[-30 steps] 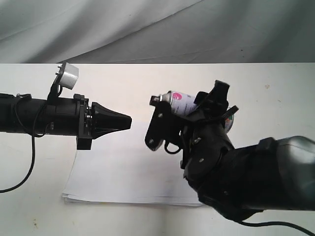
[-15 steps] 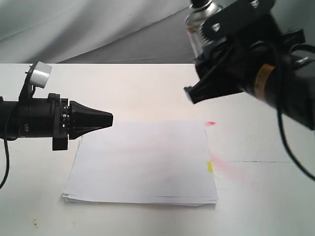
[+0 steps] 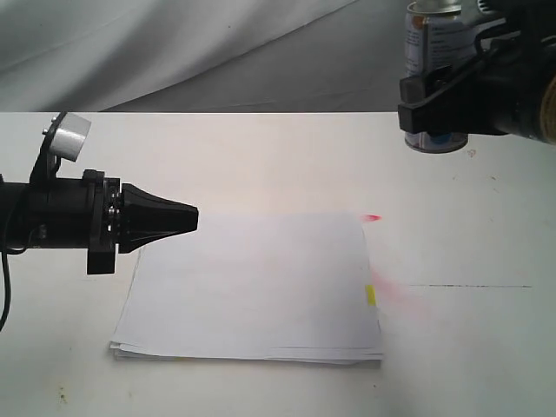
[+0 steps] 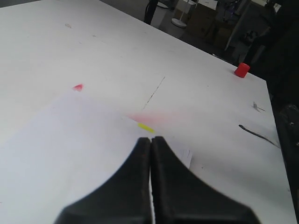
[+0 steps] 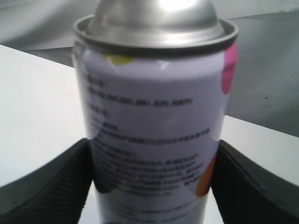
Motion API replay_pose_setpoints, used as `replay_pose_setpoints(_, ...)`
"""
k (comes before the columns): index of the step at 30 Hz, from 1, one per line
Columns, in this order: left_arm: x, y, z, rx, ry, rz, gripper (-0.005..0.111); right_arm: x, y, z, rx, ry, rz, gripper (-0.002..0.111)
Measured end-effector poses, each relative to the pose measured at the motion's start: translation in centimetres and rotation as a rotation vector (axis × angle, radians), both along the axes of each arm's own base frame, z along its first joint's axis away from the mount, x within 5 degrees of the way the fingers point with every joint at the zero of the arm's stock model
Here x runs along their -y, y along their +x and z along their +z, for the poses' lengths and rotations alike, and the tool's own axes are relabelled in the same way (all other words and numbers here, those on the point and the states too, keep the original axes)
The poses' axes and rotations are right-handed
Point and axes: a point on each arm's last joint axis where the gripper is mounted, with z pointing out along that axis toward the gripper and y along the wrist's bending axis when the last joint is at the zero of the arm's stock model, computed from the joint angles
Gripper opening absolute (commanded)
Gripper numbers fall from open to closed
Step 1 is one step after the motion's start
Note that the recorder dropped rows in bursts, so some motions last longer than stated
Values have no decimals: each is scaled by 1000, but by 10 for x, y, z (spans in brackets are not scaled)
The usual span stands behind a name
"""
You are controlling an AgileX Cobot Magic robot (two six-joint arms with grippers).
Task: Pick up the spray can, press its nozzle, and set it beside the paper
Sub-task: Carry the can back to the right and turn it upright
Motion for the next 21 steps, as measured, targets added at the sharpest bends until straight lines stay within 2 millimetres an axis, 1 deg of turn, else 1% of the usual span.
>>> replay_pose_setpoints(2,0,0,0,0,0,0,0,6,1,-2,-7,-4,-15,0)
replay_pose_setpoints(5,0,0,0,0,0,0,0,7,1,-2,-8,-1,-7,0)
replay_pose_setpoints(16,0,0,0,0,1,-2,0,3,1,-2,-16,5,38,0)
replay_pose_setpoints(21,0,0,0,0,1,-2,0,-4,0,-3,-31,36,113,0)
